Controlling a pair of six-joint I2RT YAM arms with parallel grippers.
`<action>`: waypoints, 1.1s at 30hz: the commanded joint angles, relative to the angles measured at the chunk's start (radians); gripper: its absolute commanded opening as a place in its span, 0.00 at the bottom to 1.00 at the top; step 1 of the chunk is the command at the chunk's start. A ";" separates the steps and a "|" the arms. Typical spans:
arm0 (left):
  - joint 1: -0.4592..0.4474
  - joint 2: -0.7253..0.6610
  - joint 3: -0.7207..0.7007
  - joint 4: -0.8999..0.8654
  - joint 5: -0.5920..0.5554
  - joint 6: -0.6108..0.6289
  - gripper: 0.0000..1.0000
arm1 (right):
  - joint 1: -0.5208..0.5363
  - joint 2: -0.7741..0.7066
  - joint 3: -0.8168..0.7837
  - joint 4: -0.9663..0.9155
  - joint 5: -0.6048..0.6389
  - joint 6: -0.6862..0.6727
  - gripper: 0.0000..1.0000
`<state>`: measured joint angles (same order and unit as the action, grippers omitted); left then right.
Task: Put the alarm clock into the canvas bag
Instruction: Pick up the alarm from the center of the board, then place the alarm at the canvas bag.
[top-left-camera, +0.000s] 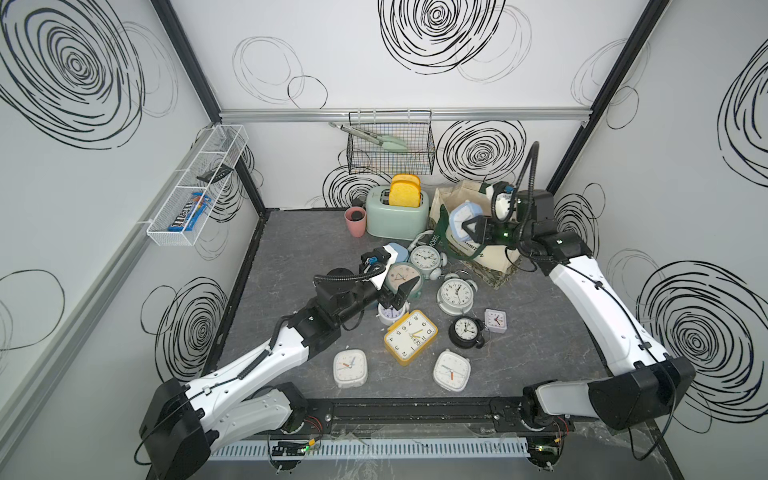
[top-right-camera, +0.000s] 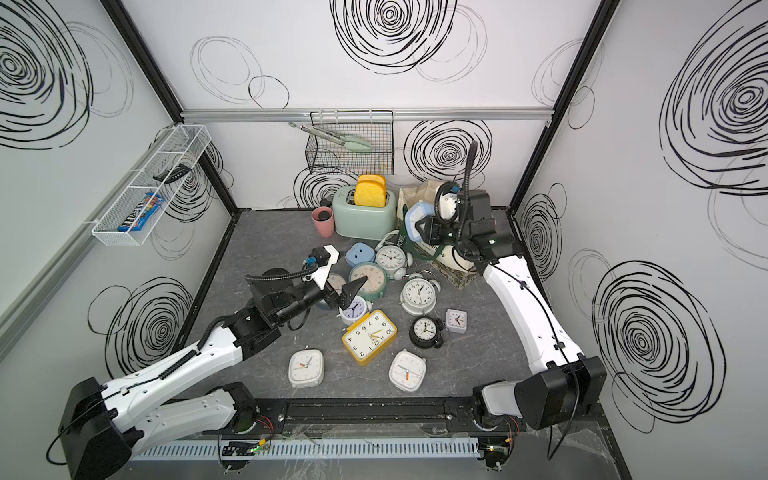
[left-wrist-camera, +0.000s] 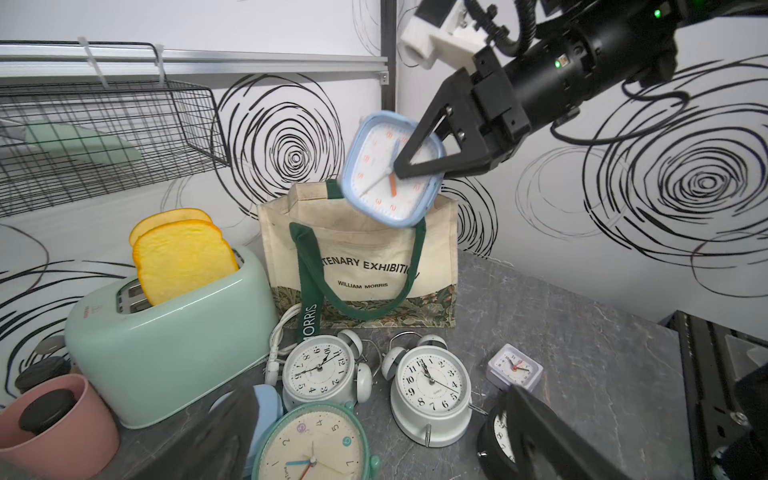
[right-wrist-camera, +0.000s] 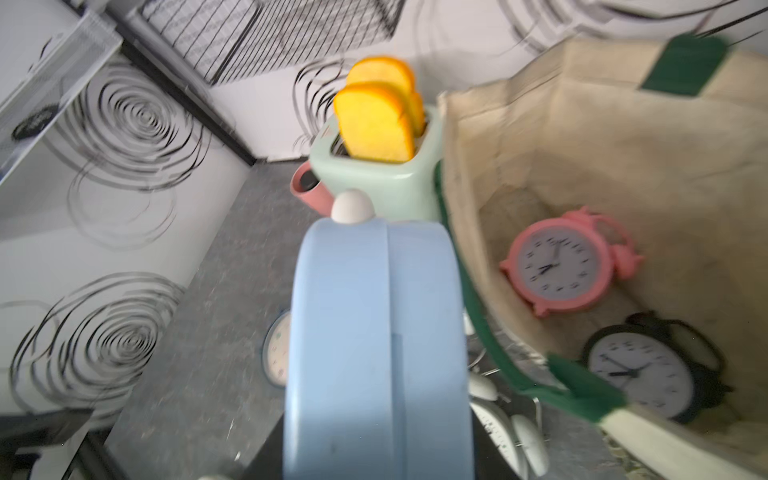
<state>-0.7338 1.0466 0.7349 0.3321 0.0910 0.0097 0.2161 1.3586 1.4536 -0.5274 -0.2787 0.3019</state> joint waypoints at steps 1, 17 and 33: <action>-0.029 -0.037 0.018 -0.010 -0.072 -0.048 0.96 | -0.073 0.046 0.072 0.064 0.105 0.033 0.02; -0.055 -0.188 -0.118 -0.101 -0.061 -0.096 0.96 | -0.126 0.423 0.327 -0.212 0.147 -0.192 0.00; -0.067 -0.213 -0.125 -0.090 -0.036 -0.116 0.96 | 0.006 0.602 0.485 -0.354 0.316 -0.247 0.01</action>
<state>-0.7929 0.8505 0.6151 0.1894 0.0525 -0.1009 0.2226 1.9160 1.8801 -0.8196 -0.0319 0.0792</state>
